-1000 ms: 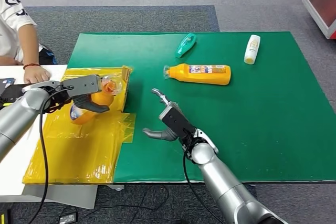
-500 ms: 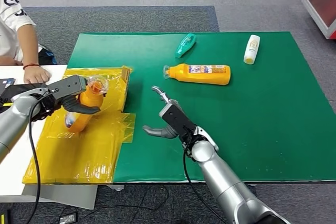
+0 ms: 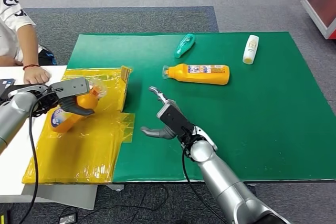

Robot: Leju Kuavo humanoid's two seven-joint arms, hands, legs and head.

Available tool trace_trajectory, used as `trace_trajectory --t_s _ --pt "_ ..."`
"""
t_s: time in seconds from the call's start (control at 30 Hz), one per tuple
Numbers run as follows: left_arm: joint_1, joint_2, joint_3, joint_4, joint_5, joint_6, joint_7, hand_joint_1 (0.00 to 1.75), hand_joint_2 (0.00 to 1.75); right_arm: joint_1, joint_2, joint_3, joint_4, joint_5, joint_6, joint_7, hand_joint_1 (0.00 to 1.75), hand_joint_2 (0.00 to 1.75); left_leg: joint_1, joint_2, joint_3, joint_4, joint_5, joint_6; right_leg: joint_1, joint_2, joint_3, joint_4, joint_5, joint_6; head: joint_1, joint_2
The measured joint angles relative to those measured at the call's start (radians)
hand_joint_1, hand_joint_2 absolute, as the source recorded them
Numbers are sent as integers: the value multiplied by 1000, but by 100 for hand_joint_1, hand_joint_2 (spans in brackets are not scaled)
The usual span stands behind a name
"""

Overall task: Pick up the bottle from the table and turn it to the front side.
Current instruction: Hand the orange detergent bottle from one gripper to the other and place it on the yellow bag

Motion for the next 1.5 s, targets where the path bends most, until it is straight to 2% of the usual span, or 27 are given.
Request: trace_trajectory --t_s 0.4,0.73,1.5 --pt "-27 -15 -75 31 -43 19 17 175 175 1 2 3 0 -2 -4 -4 0 175 0 0 -1 0 0 1 0 0 0 0 0 0 0 0" --pt "-28 -18 -105 25 -44 40 14 175 175 1 2 4 0 -2 -8 -6 0 175 0 0 -1 0 0 1 0 0 0 0 0 0 0 0" --pt "-29 -27 -169 -177 1 35 35 175 175 10 1 -4 14 3 -30 -7 0 175 -1 0 -1 0 -1 1 0 0 0 0 -1 1 0 0"
